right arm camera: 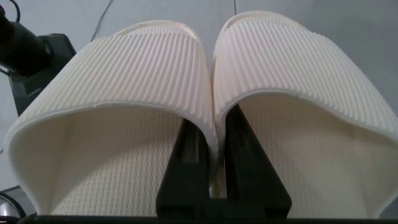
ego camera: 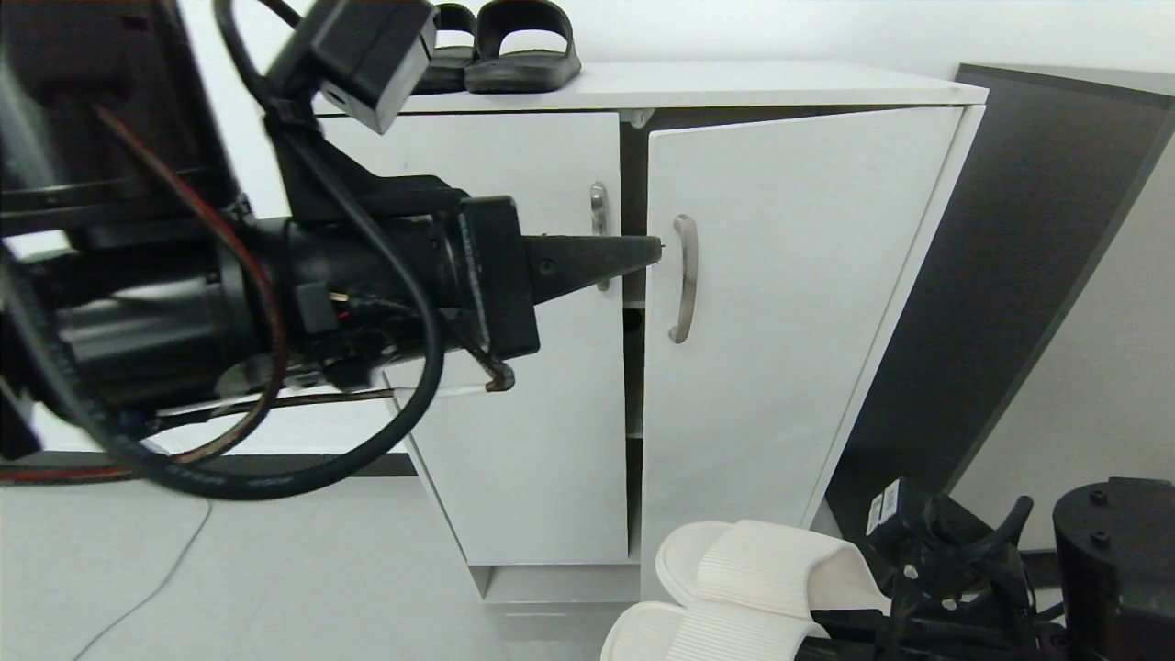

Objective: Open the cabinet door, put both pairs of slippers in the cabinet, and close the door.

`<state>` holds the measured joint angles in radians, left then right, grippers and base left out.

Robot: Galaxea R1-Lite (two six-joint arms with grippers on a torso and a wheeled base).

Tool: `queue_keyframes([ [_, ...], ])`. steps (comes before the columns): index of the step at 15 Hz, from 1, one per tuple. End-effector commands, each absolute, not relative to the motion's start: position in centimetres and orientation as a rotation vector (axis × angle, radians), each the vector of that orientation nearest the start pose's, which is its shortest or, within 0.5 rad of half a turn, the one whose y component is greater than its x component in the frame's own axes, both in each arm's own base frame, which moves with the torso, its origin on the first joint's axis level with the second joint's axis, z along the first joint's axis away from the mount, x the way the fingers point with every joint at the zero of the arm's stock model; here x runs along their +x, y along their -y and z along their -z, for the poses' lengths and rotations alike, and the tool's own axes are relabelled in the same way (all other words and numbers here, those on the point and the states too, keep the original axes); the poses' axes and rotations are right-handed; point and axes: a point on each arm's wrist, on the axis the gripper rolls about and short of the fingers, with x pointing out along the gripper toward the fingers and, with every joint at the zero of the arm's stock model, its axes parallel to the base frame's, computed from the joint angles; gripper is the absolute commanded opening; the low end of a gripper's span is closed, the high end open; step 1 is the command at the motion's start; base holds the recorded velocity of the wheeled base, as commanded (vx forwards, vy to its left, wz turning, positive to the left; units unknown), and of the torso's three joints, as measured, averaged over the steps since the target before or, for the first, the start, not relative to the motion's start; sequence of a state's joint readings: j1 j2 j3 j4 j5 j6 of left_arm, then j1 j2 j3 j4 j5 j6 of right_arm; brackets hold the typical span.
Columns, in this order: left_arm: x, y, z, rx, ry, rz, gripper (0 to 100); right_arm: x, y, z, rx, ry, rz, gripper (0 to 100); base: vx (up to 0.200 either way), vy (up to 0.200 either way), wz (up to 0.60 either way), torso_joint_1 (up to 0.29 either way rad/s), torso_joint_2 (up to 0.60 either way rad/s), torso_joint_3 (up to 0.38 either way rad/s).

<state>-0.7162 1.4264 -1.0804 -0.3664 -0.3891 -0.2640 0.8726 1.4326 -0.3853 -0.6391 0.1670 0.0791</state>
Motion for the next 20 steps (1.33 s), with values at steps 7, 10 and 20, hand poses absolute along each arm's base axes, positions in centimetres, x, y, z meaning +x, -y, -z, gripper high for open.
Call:
queue_keyframes([
  [7,20.9,16.3,-31.0,-0.257,-0.102,1.030,0,12.6,-15.8,-13.9,-0.133,-0.429,-1.029,0,0.000,0.000,0.00,0.000,0.00,0.000],
  [10,23.6,16.8,-29.9,-0.261,-0.106,0.976,0,12.4,-15.7,-13.4,-0.141,-0.449,-1.032,0,0.000,0.000,0.00,0.000,0.00,0.000],
  [20,28.7,19.3,-30.0,-0.306,-0.104,0.954,0,12.5,-15.9,-13.2,-0.148,-0.458,-1.036,0,0.000,0.000,0.00,0.000,0.00,0.000],
])
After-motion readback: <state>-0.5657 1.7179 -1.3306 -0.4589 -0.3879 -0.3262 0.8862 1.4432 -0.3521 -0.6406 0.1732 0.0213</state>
